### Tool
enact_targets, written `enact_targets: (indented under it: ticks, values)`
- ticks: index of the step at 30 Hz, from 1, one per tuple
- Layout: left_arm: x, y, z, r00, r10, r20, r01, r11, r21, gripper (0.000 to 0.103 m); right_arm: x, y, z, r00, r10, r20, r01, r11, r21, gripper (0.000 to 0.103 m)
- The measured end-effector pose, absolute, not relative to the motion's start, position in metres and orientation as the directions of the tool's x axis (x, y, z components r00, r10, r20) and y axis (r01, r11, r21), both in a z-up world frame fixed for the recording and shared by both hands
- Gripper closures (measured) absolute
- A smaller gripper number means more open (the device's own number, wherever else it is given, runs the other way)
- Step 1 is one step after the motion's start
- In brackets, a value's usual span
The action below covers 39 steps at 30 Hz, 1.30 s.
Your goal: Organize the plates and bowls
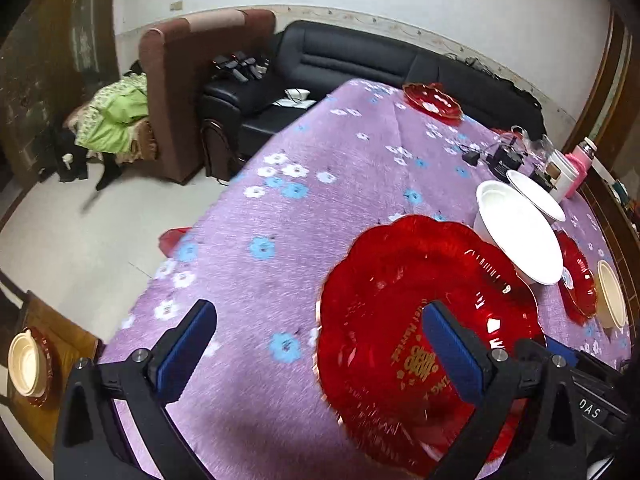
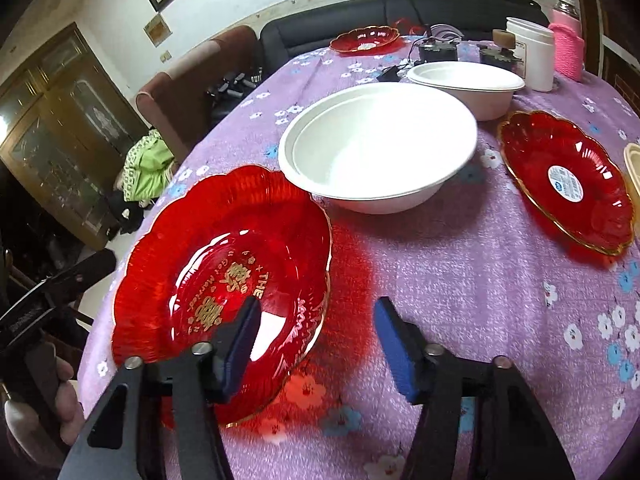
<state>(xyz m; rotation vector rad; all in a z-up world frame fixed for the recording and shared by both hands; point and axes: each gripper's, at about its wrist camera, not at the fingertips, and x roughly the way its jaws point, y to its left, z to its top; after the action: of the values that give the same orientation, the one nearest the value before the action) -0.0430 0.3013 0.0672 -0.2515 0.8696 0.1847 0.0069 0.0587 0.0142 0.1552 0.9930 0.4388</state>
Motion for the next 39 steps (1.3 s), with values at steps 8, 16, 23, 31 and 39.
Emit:
enact_targets:
  ticks: [8, 16, 23, 31, 39]
  values:
    - [-0.01, 0.288, 0.034, 0.519, 0.037, -0.854, -0.238, 0.966, -0.103, 0.074, 0.022, 0.076, -0.002, 0.405, 0.406, -0.819, -0.283, 0.908, 0.31, 0.085]
    - [-0.037, 0.298, 0.058, 0.579, 0.059, -0.813, -0.266, 0.957, -0.12, 0.077, 0.008, 0.08, 0.013, 0.443, 0.425, -0.789, -0.329, 0.896, 0.298, 0.089]
    - [-0.063, 0.317, 0.076, 0.622, 0.122, -0.773, -0.319, 0.941, -0.109, 0.077, -0.005, 0.099, 0.03, 0.452, 0.478, -0.753, -0.392, 0.865, 0.313, 0.089]
    - [-0.051, 0.323, 0.035, 0.548, 0.153, -0.822, -0.358, 0.932, -0.065, 0.076, 0.0, 0.12, 0.003, 0.444, 0.437, -0.782, -0.402, 0.877, 0.262, 0.088]
    - [-0.078, 0.316, 0.064, 0.635, 0.172, -0.753, -0.347, 0.935, -0.079, 0.038, -0.005, 0.102, 0.014, 0.484, 0.411, -0.772, -0.39, 0.892, 0.23, 0.078]
